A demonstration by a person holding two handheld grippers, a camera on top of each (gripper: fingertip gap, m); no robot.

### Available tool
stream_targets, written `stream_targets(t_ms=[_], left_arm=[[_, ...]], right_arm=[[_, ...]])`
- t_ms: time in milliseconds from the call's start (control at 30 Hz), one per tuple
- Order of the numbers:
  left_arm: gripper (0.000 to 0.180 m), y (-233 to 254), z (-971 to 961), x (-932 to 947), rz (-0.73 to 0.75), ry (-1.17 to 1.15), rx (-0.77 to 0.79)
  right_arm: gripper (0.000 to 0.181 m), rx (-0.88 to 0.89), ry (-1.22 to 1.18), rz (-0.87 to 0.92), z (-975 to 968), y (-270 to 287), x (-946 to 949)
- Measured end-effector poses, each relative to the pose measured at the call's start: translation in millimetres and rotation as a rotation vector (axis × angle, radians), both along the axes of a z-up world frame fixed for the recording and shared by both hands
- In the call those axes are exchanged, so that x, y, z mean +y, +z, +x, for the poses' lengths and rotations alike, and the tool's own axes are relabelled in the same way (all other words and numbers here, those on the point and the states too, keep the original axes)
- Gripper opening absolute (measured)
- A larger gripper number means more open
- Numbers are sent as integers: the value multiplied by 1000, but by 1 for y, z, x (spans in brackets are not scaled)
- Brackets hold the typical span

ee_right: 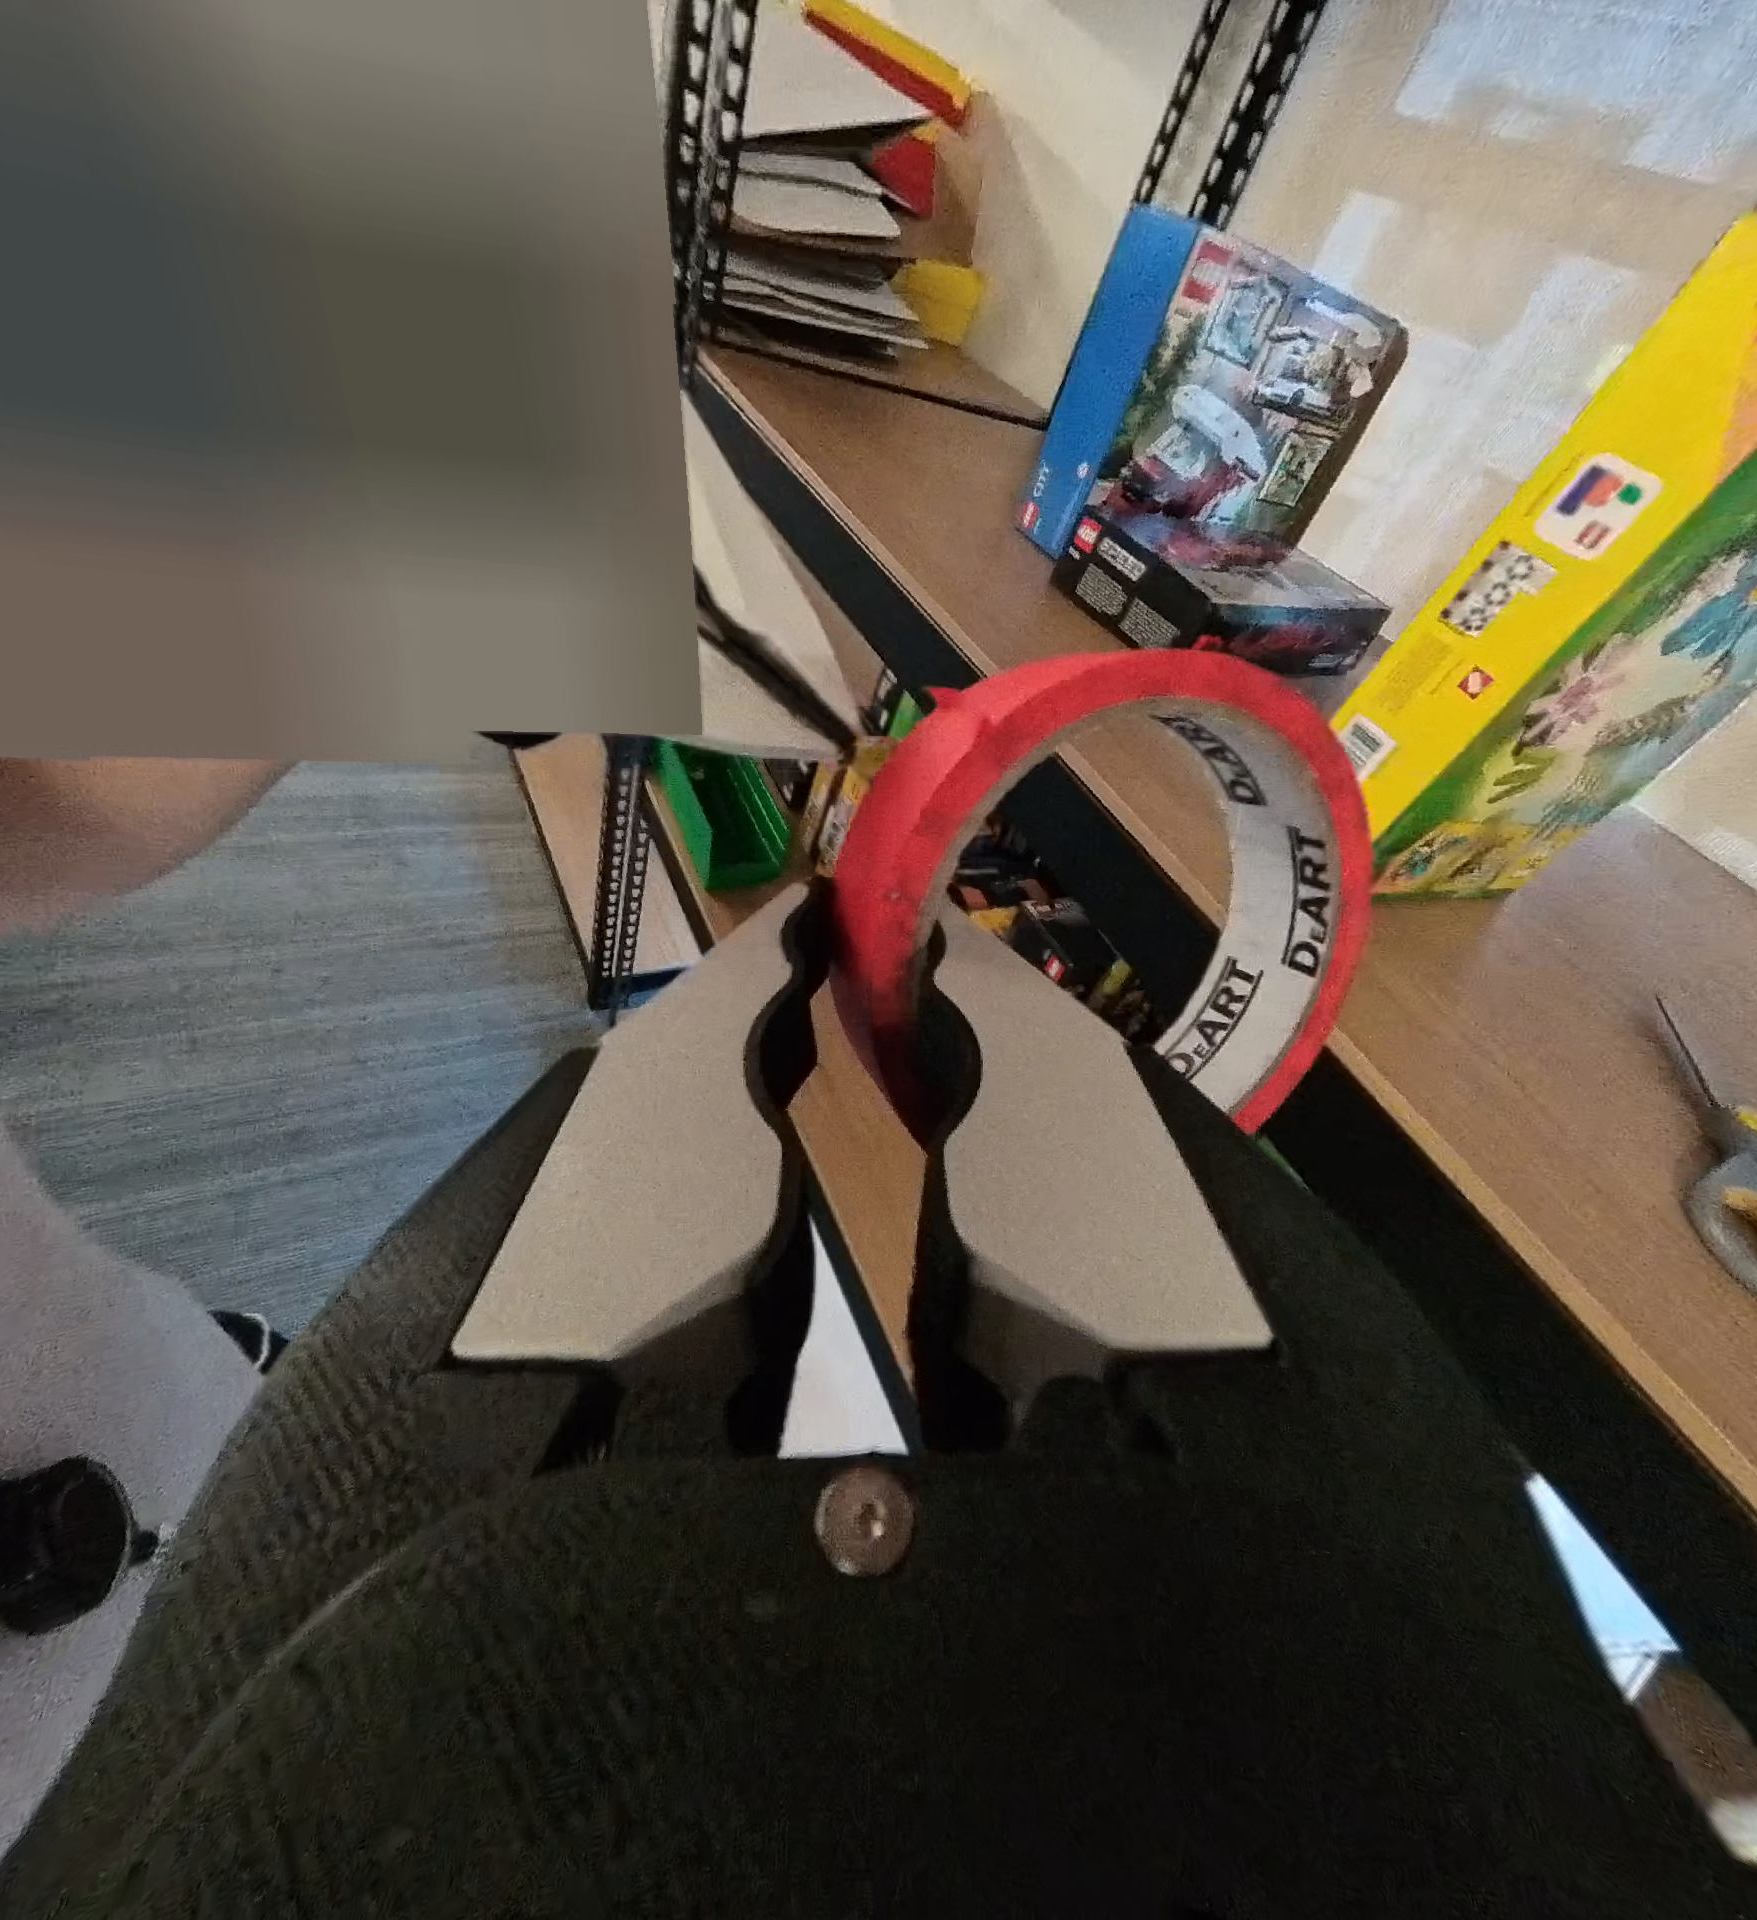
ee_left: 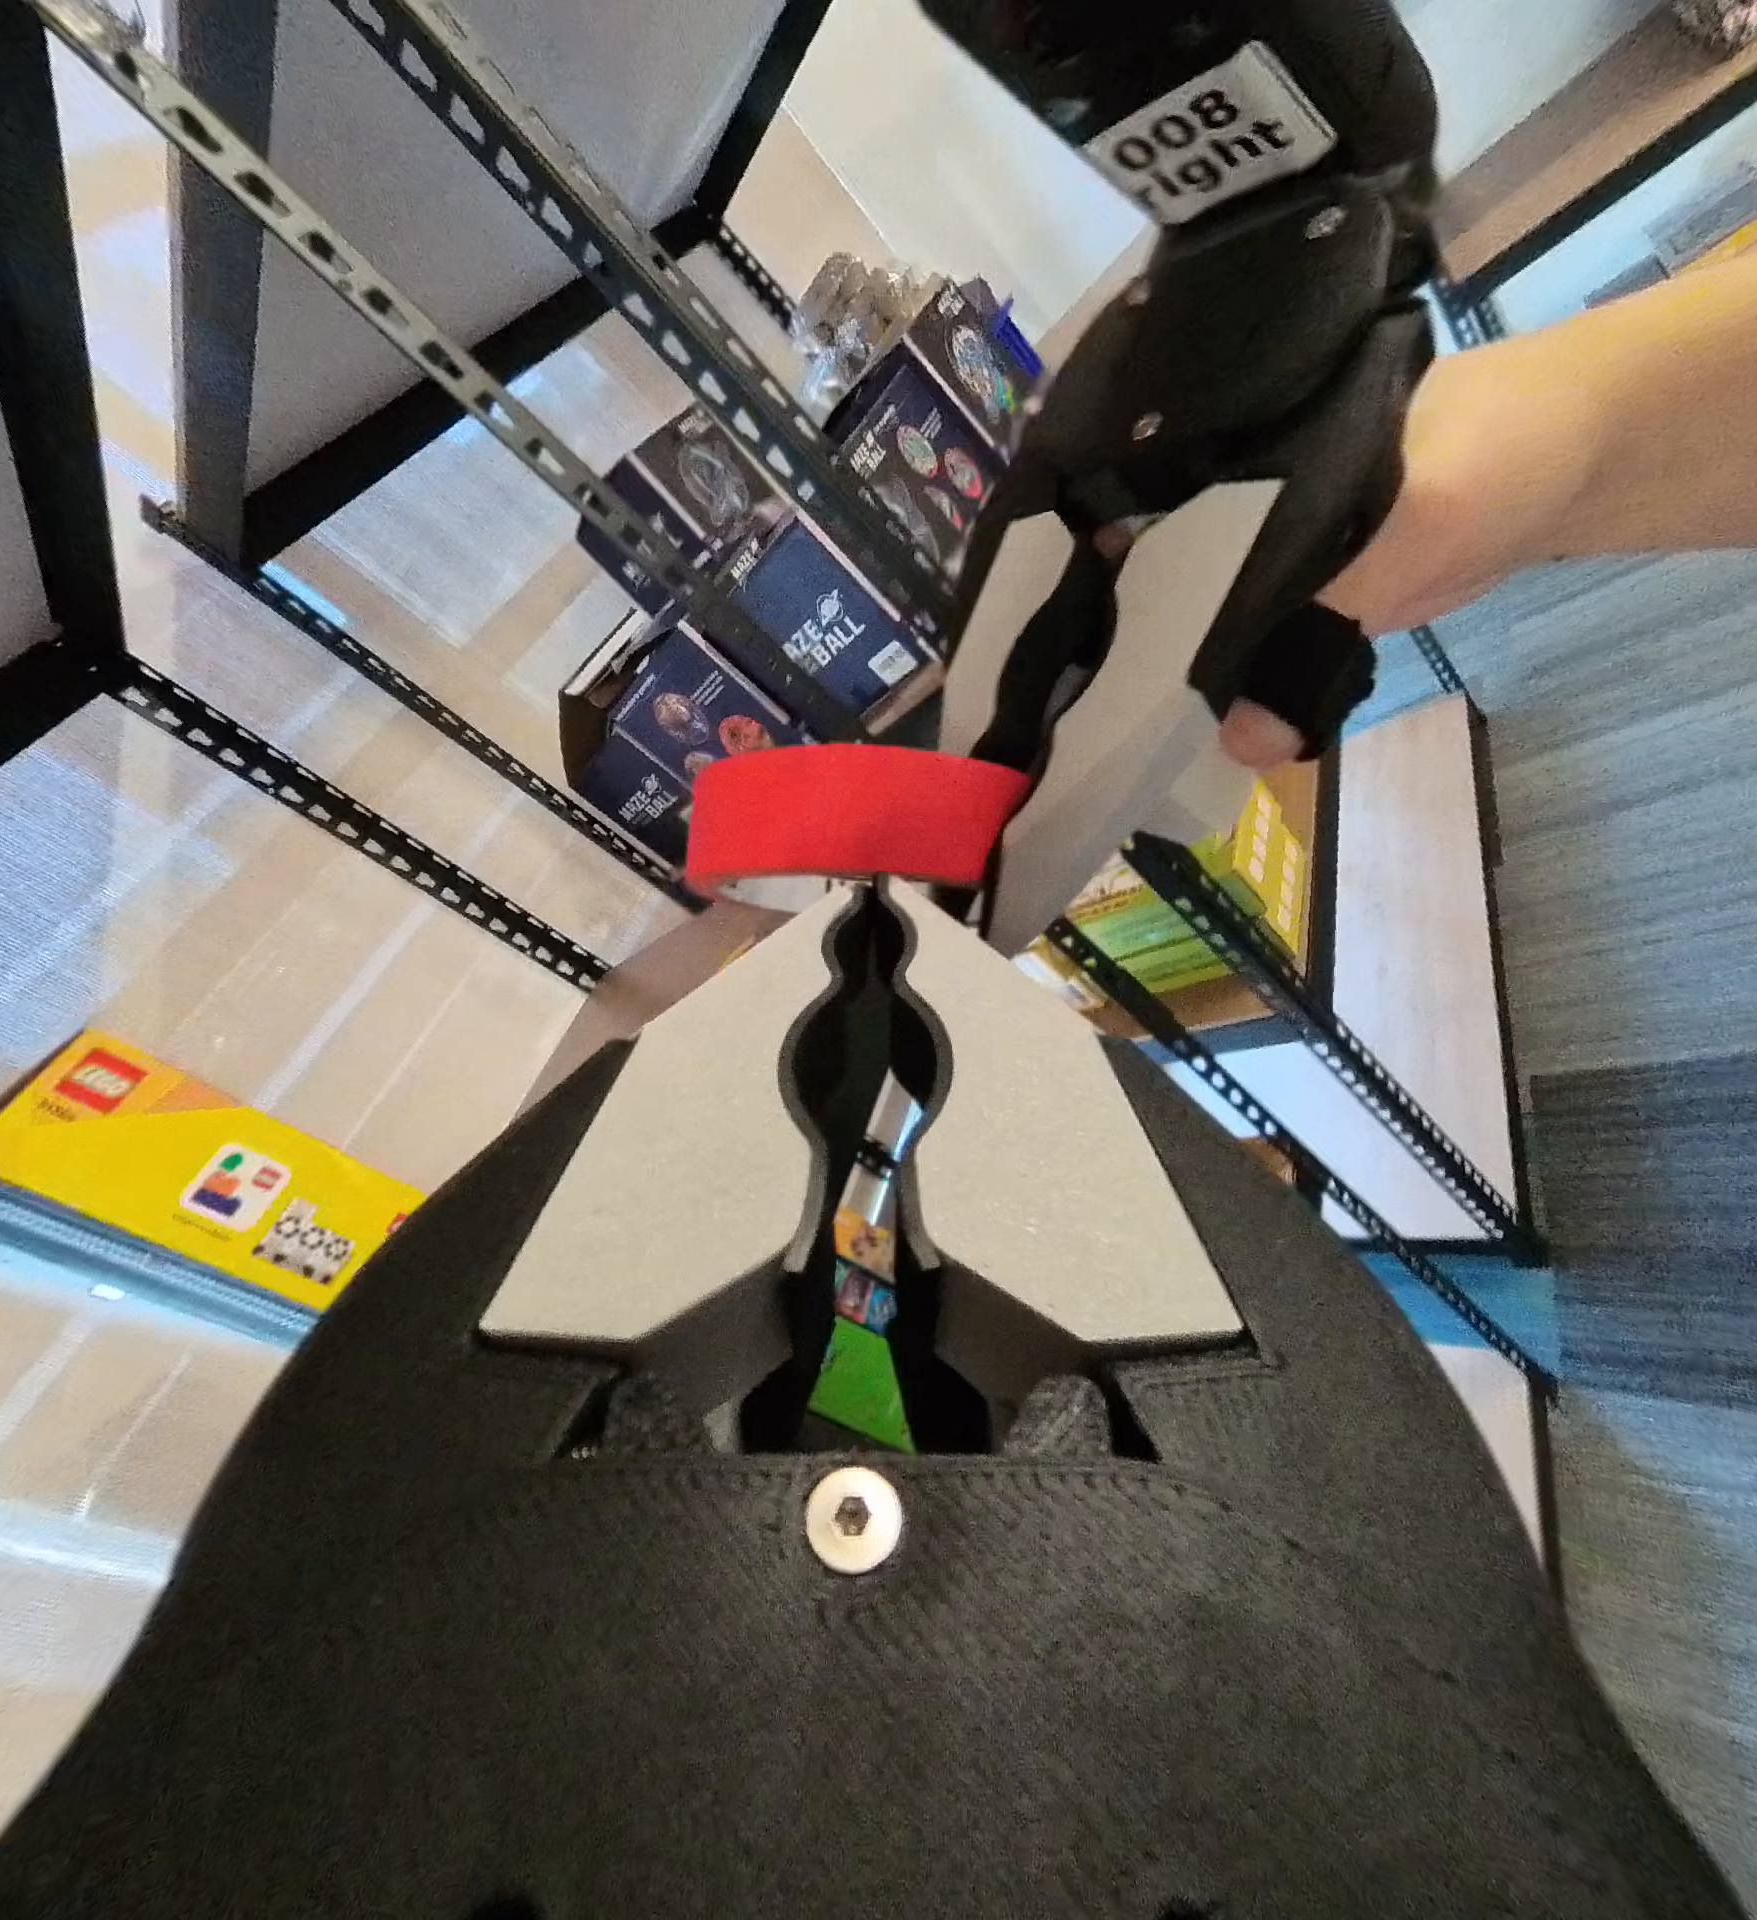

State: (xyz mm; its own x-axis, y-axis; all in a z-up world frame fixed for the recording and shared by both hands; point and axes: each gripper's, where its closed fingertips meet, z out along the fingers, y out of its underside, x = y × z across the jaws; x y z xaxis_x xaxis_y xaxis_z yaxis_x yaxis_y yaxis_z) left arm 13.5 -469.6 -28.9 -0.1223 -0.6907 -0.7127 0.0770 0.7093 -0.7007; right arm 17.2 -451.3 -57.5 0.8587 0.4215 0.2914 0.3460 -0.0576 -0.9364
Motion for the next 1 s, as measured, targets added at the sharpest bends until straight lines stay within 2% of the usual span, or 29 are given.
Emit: stream_targets(t_ms=[100, 133, 167, 433, 500, 667, 1000], left_arm=[[0, 13, 7, -14, -137, -38, -2], [15, 17, 10, -16, -178, -52, -4], [19, 19, 12, -18, -198, -62, 8], [10, 14, 26, -40, -141, -75, 51], [0, 15, 25, -39, -120, -59, 49], [0, 9, 27, -38, -73, -23, 86], [0, -9, 18, -29, -57, 51, 153]], right_arm=[[11, -15, -24, 18, 10, 3, -21], [11, -37, -36, 25, 13, 2, -26], [11, -56, -46, 36, 15, 3, -30], [11, -69, -42, 54, 18, 4, -45], [11, -62, -27, 58, 17, 4, -45], [10, -20, -41, 32, 21, 0, -41], [9, 367, 91, -124, 7, -16, -19]])
